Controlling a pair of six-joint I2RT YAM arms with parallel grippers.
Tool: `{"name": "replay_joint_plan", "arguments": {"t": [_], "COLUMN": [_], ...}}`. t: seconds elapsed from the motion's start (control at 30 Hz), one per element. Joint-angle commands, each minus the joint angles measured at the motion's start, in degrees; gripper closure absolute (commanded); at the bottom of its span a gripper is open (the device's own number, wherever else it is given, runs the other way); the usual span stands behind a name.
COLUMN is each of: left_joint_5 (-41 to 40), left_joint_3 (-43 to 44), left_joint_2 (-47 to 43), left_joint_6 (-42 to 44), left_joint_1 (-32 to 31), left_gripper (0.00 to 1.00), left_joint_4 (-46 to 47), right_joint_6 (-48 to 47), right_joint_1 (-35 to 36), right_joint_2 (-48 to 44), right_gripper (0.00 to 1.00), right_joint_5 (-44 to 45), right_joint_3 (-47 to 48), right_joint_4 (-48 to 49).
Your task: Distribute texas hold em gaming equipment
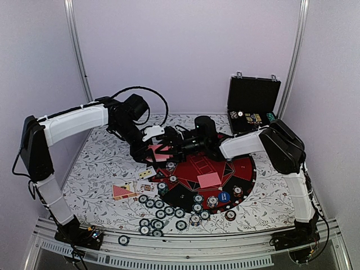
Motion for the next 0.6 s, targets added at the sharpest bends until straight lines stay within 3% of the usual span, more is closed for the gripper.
{"name": "replay_joint_plan", "arguments": {"t": [0.0,0.3,0.57], "left_joint_5": [1.06,0.97,1.02], "left_joint_3": [1.06,1.11,0.82], "left_joint_2": [-1.15,-1.18,-1.02], "left_joint_6": [-0.05,-0.14,-0.2], "left_joint_1": [-0.22,-0.22,-0.22], "left_gripper": [0.84,0.84,0.84], "left_joint_4": [1.34,1.36,1.34], "right_joint_6": [0.13,-0.62,-1.97], "right_joint_1": [-1.87,-4.21,-8.06], "right_joint_2": [-2.5,-5.47,-10.87], "right_gripper": [0.59,0.64,0.84], "right_joint_5": [0.03,-0.14,-0.56], "right_joint_3": [-3.72,-6.85,-12.7], "right_joint_4": [-0.41,-0.55,-0.69]}}
